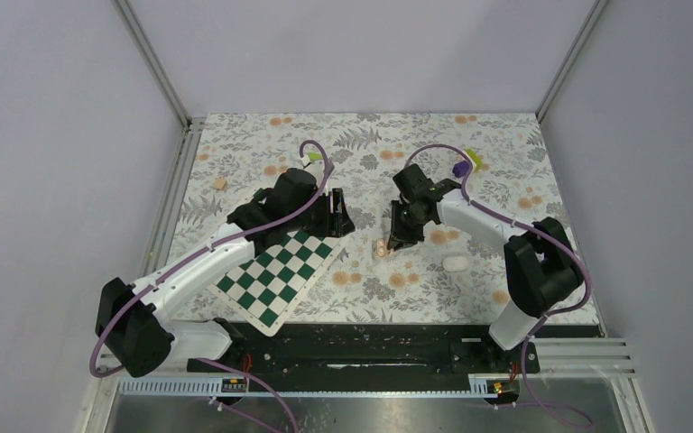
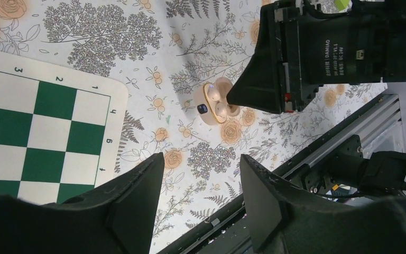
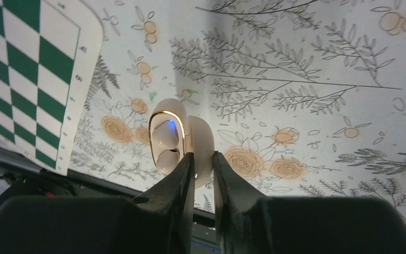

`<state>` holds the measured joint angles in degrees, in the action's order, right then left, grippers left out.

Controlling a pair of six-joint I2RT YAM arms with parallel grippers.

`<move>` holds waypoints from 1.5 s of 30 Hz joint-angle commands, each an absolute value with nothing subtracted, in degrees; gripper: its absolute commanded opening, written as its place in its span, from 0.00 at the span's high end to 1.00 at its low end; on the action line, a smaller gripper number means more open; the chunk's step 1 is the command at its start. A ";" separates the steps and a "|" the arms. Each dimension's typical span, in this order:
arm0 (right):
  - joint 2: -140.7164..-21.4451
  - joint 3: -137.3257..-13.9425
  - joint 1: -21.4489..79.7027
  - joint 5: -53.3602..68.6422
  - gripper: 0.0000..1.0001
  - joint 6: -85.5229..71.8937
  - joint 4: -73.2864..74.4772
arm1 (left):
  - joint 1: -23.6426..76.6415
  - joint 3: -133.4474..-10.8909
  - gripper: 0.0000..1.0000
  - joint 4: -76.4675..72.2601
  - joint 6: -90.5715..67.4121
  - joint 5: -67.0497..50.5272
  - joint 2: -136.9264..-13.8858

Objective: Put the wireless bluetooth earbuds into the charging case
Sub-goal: Place the charging case with the earbuds at the center of the board.

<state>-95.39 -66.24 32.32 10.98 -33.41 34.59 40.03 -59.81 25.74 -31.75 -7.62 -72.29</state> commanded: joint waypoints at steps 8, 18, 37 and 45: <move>-98.25 -64.44 32.78 -2.14 1.00 -36.22 35.73 | 39.81 -58.46 0.45 21.39 -32.69 -9.16 -71.70; -100.52 -64.69 32.78 -7.24 1.00 -36.72 40.00 | 39.75 -58.27 0.45 21.35 -32.51 -9.26 -72.04; -97.80 -66.80 32.78 -7.56 0.74 -36.06 47.21 | 39.79 -58.05 0.45 20.81 -32.39 -10.40 -73.18; -95.76 -67.21 32.76 -7.62 0.57 -36.27 47.24 | 39.77 -57.70 0.45 20.83 -32.33 -10.45 -73.06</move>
<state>-98.94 -65.76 32.38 -6.52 -36.03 45.91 40.03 -58.46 23.68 -32.05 -9.28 -73.25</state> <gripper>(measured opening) 0.419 0.547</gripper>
